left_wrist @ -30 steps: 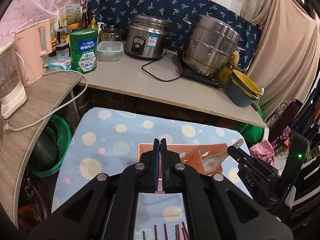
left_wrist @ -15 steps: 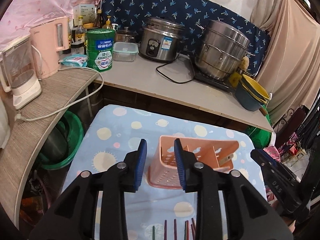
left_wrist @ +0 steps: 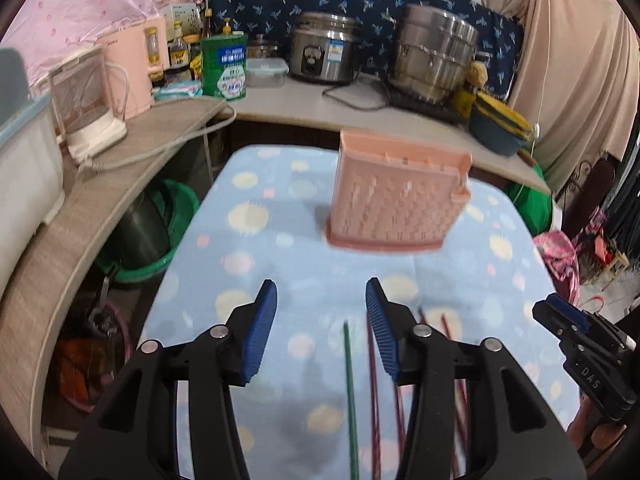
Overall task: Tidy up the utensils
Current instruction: 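Open both tools to release the spoons in the caddy, then grasp a red chopstick with the right tool while the left tool grasps a green chopstick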
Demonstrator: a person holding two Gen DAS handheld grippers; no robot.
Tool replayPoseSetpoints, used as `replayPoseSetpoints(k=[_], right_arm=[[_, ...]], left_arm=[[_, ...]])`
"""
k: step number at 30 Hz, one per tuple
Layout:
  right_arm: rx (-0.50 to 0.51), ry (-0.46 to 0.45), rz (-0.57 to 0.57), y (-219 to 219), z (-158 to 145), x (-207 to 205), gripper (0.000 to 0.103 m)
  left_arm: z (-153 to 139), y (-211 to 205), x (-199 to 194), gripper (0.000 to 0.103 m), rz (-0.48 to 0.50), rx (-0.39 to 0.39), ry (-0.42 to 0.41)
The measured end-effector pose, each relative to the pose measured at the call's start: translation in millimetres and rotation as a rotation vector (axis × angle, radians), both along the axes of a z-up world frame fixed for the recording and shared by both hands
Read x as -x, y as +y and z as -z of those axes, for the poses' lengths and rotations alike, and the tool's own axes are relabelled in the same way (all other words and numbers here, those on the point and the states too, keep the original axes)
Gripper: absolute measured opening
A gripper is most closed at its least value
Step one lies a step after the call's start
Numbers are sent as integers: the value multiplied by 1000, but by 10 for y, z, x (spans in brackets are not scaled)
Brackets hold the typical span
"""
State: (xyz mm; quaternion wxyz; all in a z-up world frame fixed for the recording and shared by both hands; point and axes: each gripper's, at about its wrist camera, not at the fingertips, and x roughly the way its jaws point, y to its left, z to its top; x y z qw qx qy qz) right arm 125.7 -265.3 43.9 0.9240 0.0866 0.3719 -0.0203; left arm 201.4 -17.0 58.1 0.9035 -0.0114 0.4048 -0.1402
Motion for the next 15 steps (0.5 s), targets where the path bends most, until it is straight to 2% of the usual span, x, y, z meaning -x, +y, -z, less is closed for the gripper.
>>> replayPoseSetpoints(k=[5,12,15], right_arm=[[-9,98,-4,124,407,417,29],[39,186,18,259,884,839,29],[16,212,21,255,1002,927,29]], left_arm=[[412,99,351,44,-5,-17,84],[823,116,761,44,-20,-74,120],[913,81,892,44,-3,-84,135]])
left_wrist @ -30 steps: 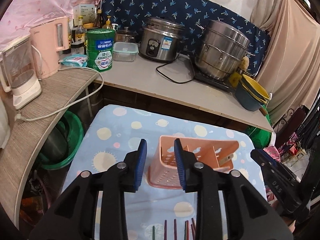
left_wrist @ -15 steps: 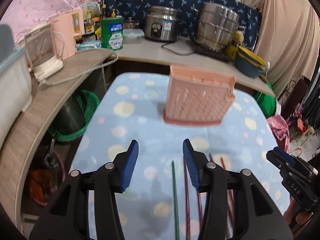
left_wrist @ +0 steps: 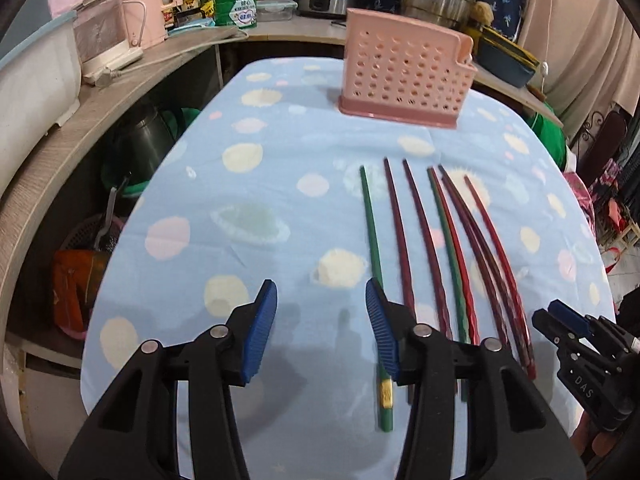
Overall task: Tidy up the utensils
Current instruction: 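Grasp a red chopstick with the right tool while the left tool grasps a green chopstick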
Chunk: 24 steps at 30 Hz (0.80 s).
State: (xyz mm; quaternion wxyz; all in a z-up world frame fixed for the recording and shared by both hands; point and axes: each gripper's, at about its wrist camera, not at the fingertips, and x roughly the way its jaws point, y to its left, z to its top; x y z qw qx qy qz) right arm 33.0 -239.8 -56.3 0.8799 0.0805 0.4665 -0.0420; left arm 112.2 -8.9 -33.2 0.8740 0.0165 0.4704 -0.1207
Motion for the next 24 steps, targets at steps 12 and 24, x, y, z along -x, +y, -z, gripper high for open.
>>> replayPoseSetpoints(k=[12,24], right_arm=[[-19,15,-2,40,114,46,22],[-5,16,3,15,159,251,8]], left_arm=[[198,-66,155,44,17,8,56],[341,-126,358,44,58,26,95]])
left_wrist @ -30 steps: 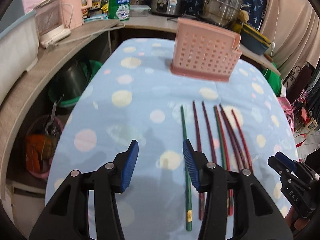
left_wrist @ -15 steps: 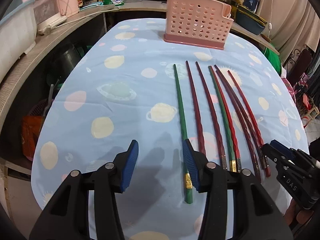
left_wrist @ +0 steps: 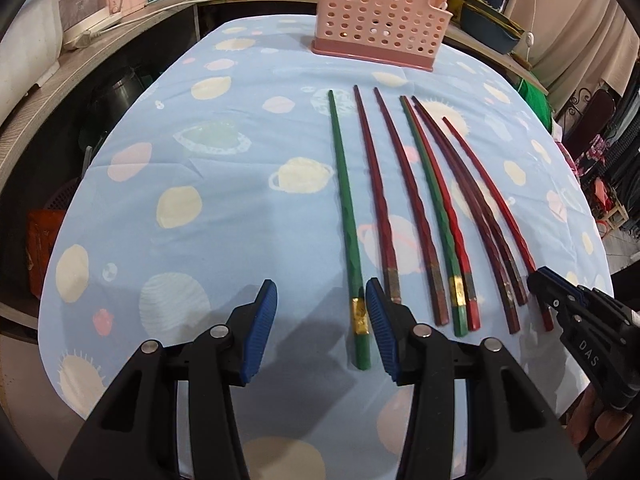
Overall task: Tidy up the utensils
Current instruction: 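Grasp a red chopstick with the right tool while the left tool grasps a green chopstick, then lift both chopsticks and lower them upright into the pink caddy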
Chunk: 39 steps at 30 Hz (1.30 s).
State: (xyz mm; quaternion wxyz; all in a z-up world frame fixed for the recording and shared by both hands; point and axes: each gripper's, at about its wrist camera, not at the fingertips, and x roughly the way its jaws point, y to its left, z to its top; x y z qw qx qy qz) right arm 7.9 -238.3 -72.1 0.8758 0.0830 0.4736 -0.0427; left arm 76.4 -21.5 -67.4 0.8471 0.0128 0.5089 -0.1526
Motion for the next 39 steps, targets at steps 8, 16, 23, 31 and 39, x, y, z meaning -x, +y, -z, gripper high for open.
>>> replayPoseSetpoints(k=[8,16,23,31,39], right_arm=[[-3,0,5,-4,-1,59,8],[-4,-2,7,-2,0,77,8],[-9,-11,8,-3,-38,102,7],[-22,-108,17,-33,-435,158,7],[-35,-253,43,-166,-1049,74,7]], left_arm=[[42,-26,44,42,6,-14,-6],[42,24,73,7,6,11,5],[-26,65,122,7,-2,27,-8],[-497,151,115,7,-23,75,-94],[-1078,270,-33,7,-59,137,-201]])
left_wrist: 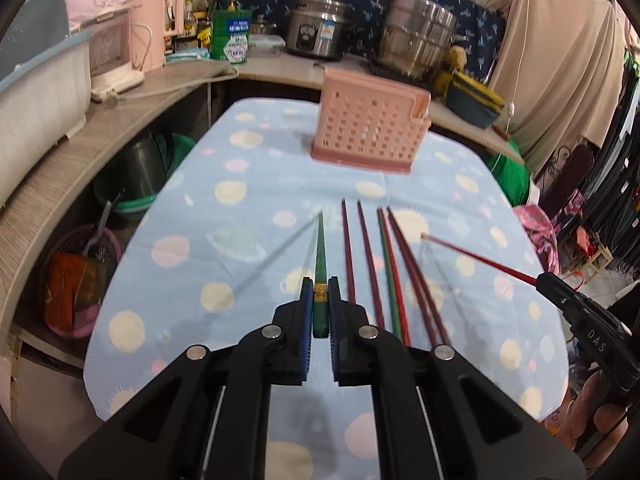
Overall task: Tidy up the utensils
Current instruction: 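Lift both chopsticks and lower them upright into the pink caddy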
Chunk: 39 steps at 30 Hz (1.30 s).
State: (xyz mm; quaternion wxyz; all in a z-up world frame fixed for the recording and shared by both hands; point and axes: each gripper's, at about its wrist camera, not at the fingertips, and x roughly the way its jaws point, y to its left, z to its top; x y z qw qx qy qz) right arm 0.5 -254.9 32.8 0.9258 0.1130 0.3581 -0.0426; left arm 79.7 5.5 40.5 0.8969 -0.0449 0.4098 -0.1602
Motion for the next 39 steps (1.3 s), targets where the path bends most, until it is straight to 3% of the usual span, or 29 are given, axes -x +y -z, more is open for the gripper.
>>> replayPoseSetpoints(k=[8,19,31,35,39], right_arm=[[7,-117,21,-180,-497,-272,7],[-38,-203,30,-468,-941,-798,7],[-145,-336,24,-745,-1627,-1695,7],[-134,-358,32,-724,-1753,-1984,7],[-144,-360,33,-730,-1756,-2277,7]], left_arm=[[-514,90,-304,7,-38,43,-114],[-992,26,-961,7,-62,74,-172],[-1942,-236,-1638,7,-62,135,-339],[-2090,-343,-1893,7,-71,140,-367],[-2058,-472,-2169,7,-84,121,-358]])
